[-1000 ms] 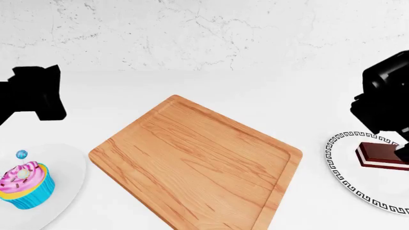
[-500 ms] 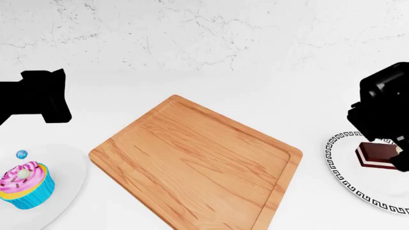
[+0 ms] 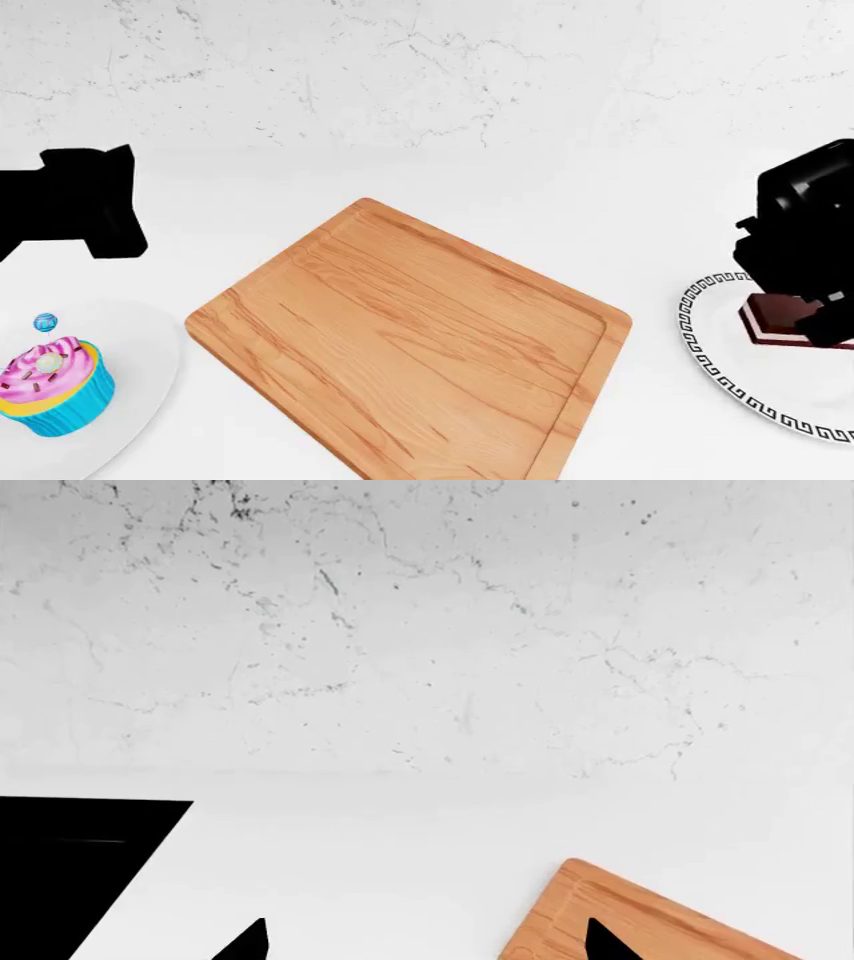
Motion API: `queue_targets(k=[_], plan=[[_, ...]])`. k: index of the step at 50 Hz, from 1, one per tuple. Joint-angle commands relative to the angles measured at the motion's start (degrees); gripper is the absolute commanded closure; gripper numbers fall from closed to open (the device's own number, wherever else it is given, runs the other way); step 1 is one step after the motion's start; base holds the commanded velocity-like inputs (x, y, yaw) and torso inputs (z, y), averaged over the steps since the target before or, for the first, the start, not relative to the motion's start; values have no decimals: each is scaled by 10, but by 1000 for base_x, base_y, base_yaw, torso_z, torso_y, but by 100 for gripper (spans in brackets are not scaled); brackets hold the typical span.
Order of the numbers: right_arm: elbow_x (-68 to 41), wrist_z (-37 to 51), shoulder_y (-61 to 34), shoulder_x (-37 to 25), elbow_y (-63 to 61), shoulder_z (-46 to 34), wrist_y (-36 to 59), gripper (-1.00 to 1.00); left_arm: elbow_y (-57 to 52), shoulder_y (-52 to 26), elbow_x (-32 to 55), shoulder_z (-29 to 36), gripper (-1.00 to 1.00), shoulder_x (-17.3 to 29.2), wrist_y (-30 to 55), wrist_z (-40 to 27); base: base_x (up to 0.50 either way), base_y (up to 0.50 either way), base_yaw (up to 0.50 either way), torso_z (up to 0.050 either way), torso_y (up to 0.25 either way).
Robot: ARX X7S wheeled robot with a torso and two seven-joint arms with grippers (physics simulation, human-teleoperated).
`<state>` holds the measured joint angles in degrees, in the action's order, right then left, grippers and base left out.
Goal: Move the dessert items from the plate to the tray.
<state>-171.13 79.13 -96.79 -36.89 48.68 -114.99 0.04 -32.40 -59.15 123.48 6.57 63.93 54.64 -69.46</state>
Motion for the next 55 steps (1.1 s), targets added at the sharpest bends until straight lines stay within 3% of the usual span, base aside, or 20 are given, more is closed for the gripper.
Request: queue_targets(k=[1,16,26,33,55], plan=[[16,-10,-8,-15,-30,16,-20,100,2,-10,3,7,-100,-1,-1,-4,0,0,0,0,0],[63,31,-117,-59,-103,13,-23,100,-4,-4,3,6,-100,0,-7,-2,0,0,0,0,0],[90,-11,-175,-22,-51,3,194,100,-6,-5,3,9,-100,0,-8,-3,0,0,0,0,0],[133,-159,-230,12,-10,15,412,100,-7,-5,3,11,-100,-2,-8,-2,0,0,0,0,0],[203,-234,-267,-5,-198,42,505,100,-5,-26,14,26,-100,0,-7,-10,0,0,0,0,0]])
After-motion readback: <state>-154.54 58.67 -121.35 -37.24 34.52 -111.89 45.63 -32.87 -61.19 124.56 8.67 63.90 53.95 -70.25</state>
